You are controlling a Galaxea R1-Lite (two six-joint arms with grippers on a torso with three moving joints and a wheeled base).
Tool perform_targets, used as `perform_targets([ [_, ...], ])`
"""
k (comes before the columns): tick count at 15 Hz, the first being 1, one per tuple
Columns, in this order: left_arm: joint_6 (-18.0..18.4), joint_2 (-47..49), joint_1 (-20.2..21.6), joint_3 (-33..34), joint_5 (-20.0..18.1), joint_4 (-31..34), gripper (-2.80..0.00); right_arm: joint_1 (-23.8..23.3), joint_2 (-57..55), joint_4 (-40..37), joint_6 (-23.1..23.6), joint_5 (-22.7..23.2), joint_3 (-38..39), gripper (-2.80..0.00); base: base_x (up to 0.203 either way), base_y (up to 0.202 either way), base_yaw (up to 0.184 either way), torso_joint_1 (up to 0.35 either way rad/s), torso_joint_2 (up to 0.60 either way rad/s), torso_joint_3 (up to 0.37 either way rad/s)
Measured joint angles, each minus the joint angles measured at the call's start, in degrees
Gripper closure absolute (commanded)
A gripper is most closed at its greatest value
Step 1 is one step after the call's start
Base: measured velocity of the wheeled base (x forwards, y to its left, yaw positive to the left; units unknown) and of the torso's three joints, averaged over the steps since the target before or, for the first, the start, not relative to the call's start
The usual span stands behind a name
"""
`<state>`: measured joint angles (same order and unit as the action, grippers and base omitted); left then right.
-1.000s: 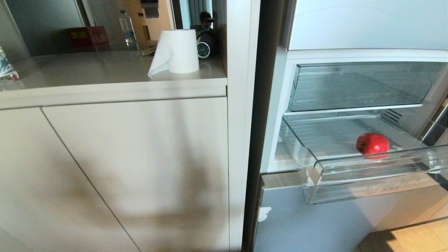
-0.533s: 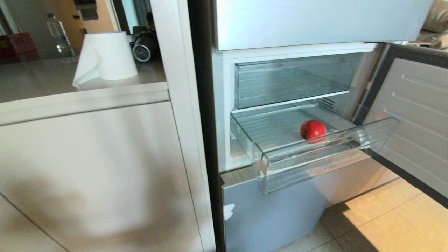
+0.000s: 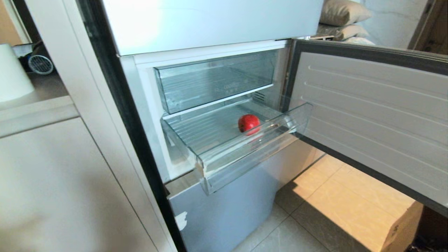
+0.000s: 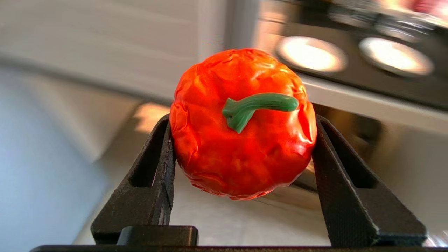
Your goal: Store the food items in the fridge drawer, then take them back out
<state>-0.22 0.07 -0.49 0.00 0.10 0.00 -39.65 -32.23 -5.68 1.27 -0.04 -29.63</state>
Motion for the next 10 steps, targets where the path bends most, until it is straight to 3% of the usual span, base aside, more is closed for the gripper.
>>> perform_targets([
  [5, 0.0, 0.0, 0.0, 0.0, 0.0, 0.0, 0.0, -14.7, -10.0, 12.1, -1.3, 3.4, 1.0, 0.0, 0.0, 0.001, -0.01, 0.001, 0.0, 0.001],
  [10, 0.0, 0.0, 0.0, 0.0, 0.0, 0.0, 0.0, -24.2, -28.0, 24.1, -5.3, 4.0, -4.7, 0.0, 0.0, 0.0, 0.0, 0.0, 0.0, 0.0],
])
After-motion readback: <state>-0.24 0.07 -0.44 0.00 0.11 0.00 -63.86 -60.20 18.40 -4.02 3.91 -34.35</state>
